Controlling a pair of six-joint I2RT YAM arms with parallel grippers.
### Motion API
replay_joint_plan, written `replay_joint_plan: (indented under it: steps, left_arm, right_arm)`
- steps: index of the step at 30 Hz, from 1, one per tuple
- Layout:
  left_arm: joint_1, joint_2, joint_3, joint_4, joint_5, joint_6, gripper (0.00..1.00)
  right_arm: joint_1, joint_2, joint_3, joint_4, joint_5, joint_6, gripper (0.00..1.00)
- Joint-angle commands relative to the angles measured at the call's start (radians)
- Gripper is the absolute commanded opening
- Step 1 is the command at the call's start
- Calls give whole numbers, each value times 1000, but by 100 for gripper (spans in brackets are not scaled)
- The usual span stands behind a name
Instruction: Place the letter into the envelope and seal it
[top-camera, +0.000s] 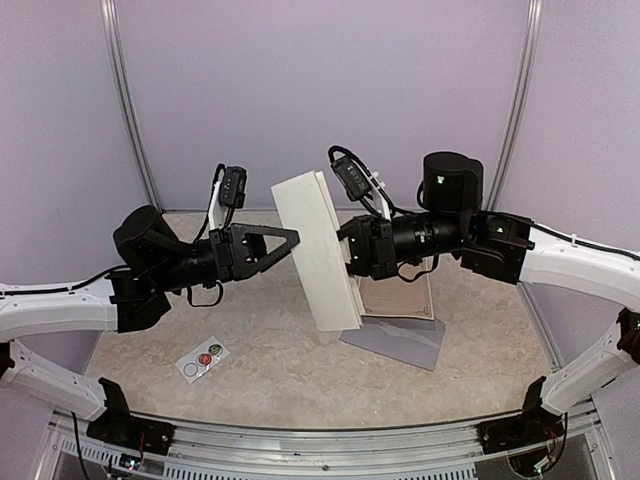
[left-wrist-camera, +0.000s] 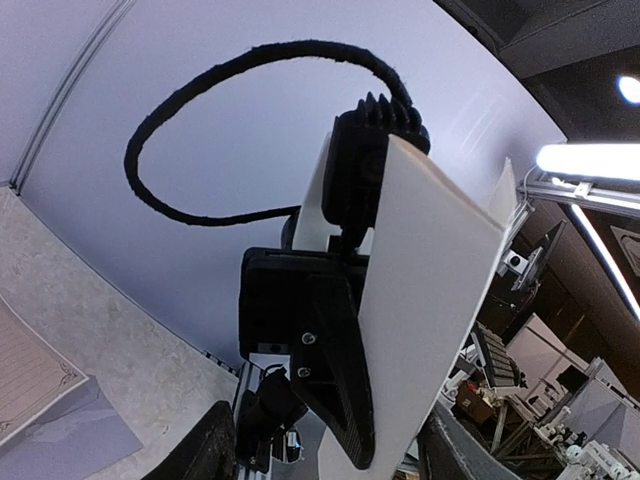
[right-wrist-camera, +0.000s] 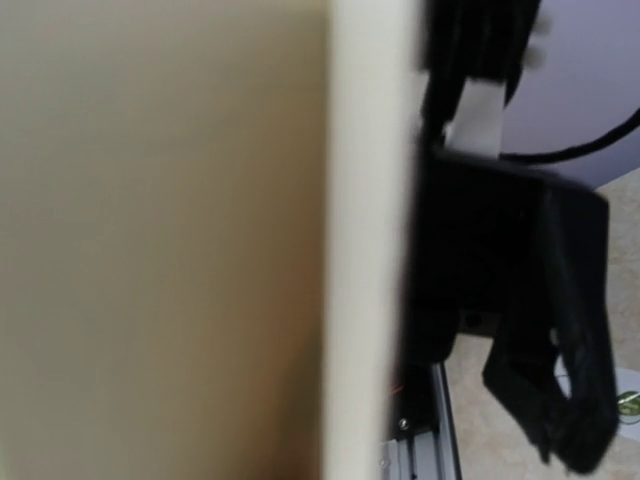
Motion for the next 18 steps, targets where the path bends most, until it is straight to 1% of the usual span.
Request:
replay_joint_plan:
  steps: [1, 4, 9, 11, 12, 14, 15, 16, 18]
  left_arm:
    - [-7, 11, 33, 84, 37, -16, 53]
    - [-7, 13, 31, 92, 48, -19, 44]
    - [-7, 5, 10, 109, 49, -27, 11]
    - [-7, -4, -1, 111, 42, -27, 2]
    - [-7, -8, -5, 105, 34, -24, 0]
    - [-7, -20, -12, 85, 11, -13, 0]
    - [-6, -28, -16, 66, -3, -6, 0]
    - [-4, -34, -21, 55, -17, 0, 0]
    - [1, -53, -31, 23, -49, 11, 0]
  right_arm:
    - [10, 9, -11, -30, -19, -21, 0]
    - [10, 7, -14, -53, -9, -21, 0]
    - [10, -5, -18, -72, 41, -26, 0]
    - [7, -15, -26, -74, 66, -21, 0]
    - [2, -22, -34, -72, 78, -19, 0]
    - [-12, -46, -61, -63, 125, -7, 20]
    - [-27, -65, -84, -56, 146, 5, 32]
    - [-50, -88, -111, -45, 162, 22, 42]
    - [-102, -144, -181, 6, 166, 66, 56]
